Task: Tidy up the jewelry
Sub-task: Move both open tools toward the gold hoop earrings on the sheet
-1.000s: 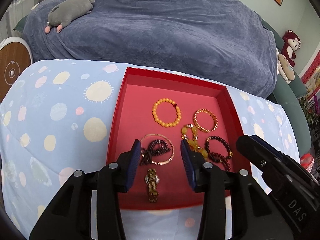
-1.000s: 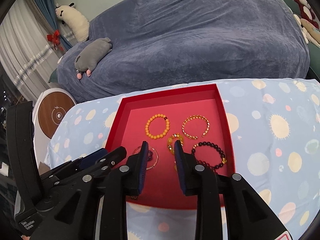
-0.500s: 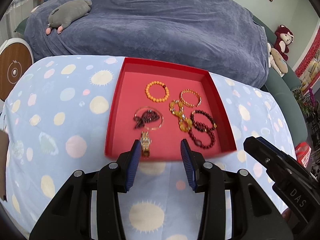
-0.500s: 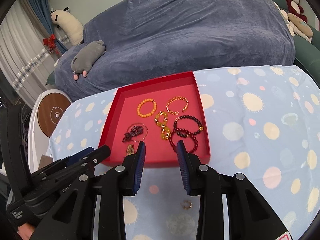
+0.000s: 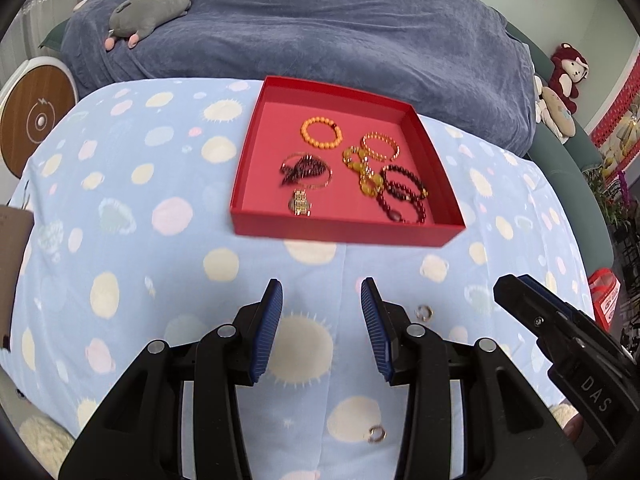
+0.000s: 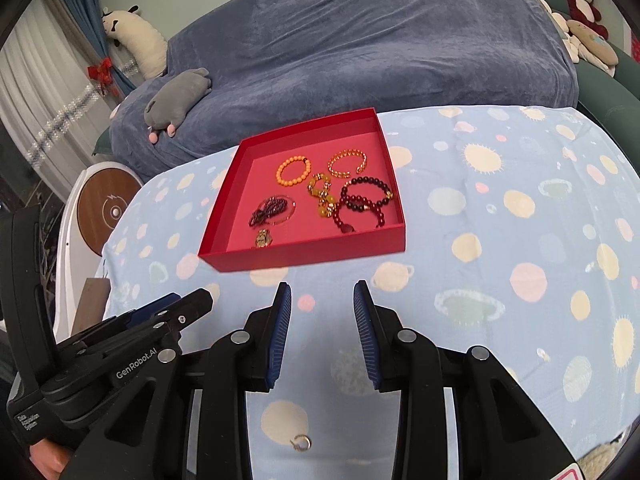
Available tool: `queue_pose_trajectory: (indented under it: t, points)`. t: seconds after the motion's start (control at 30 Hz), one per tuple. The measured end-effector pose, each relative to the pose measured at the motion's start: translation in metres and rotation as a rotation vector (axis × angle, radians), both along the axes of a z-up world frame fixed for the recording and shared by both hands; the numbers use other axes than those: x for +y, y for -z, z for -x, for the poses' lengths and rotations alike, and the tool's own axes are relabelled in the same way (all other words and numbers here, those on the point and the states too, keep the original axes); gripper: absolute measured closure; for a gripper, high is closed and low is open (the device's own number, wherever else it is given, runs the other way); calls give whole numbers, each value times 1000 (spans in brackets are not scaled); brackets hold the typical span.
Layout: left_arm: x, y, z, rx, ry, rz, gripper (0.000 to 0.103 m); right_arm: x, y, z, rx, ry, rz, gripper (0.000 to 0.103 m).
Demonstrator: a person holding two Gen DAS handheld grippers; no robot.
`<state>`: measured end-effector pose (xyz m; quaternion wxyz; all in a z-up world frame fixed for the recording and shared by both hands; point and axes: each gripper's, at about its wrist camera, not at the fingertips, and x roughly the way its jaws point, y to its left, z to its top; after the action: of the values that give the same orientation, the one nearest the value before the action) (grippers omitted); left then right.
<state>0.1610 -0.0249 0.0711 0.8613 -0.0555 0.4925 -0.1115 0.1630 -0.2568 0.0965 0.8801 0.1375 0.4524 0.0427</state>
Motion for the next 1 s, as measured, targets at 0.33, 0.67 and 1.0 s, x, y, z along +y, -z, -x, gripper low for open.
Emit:
queue_pose_trajectory:
  t: [0.33, 0.67, 1.0]
  points:
    - [7, 17, 51, 36, 8, -7, 58, -8, 20, 56, 50, 13, 25, 71]
    - [-29, 55, 106, 92, 130, -36, 56, -34, 48, 96, 117, 70, 22, 71]
    - [-63, 77, 114, 102, 207, -92, 65, -45, 59, 109, 141, 84, 19, 71]
